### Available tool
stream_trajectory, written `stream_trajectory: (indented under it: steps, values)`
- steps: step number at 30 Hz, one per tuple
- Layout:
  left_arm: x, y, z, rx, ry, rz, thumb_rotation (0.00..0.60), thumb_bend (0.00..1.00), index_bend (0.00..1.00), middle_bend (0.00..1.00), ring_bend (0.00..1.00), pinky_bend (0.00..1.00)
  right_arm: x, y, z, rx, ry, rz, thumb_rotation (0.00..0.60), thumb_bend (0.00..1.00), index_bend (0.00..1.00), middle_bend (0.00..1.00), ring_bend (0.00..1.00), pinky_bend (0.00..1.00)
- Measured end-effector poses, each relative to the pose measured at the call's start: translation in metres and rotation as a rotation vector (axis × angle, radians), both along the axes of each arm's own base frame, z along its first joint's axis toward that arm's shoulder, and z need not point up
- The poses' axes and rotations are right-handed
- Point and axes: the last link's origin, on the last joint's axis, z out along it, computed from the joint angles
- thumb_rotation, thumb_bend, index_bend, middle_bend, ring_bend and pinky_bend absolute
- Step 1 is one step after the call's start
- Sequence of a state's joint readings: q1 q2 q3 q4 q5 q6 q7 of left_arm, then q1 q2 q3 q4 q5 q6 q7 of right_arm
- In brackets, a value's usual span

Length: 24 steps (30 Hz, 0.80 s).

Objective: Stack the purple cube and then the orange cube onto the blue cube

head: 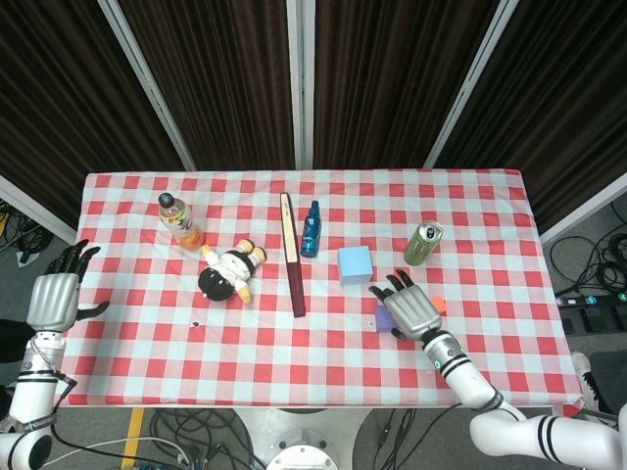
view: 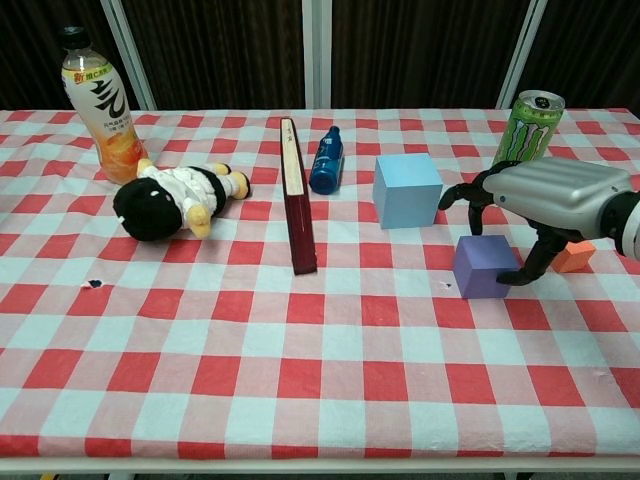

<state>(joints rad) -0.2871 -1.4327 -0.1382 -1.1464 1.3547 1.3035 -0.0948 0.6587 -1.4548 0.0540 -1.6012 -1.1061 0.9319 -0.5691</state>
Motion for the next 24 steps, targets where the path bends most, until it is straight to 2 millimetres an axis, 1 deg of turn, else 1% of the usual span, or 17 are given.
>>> stream_trajectory:
  steps: [7, 12, 15, 18, 22, 24]
  values:
    - [0.000, 0.000, 0.000, -0.002, -0.005, 0.002, 0.600, 0.09, 0.21, 0.18, 0.13, 0.23, 0.002, -0.001, 0.003, -0.019, -0.014, 0.011, 0.600, 0.14, 0.15, 0.47, 0.16, 0.00]
    - [-0.001, 0.000, 0.000, -0.001, -0.009, 0.004, 0.600, 0.09, 0.21, 0.18, 0.13, 0.23, 0.006, -0.003, 0.012, -0.042, -0.023, 0.024, 0.600, 0.14, 0.15, 0.48, 0.16, 0.00]
    - [-0.002, -0.001, 0.000, -0.002, -0.009, 0.005, 0.600, 0.09, 0.21, 0.18, 0.13, 0.23, 0.014, -0.006, 0.023, -0.070, -0.036, 0.044, 0.600, 0.14, 0.15, 0.48, 0.16, 0.00]
    - [-0.002, -0.001, 0.000, -0.005, -0.009, 0.005, 0.600, 0.09, 0.21, 0.18, 0.13, 0.23, 0.028, -0.014, 0.037, -0.105, -0.051, 0.078, 0.600, 0.14, 0.15, 0.48, 0.16, 0.00]
    - [-0.002, 0.000, -0.001, -0.006, -0.008, 0.007, 0.600, 0.09, 0.21, 0.18, 0.13, 0.23, 0.049, -0.029, 0.051, -0.144, -0.064, 0.133, 0.600, 0.14, 0.15, 0.48, 0.16, 0.00]
    - [-0.003, 0.000, 0.000, -0.004, -0.006, 0.009, 0.600, 0.09, 0.21, 0.18, 0.13, 0.23, 0.055, -0.036, 0.053, -0.145, -0.063, 0.149, 0.600, 0.14, 0.15, 0.48, 0.16, 0.00]
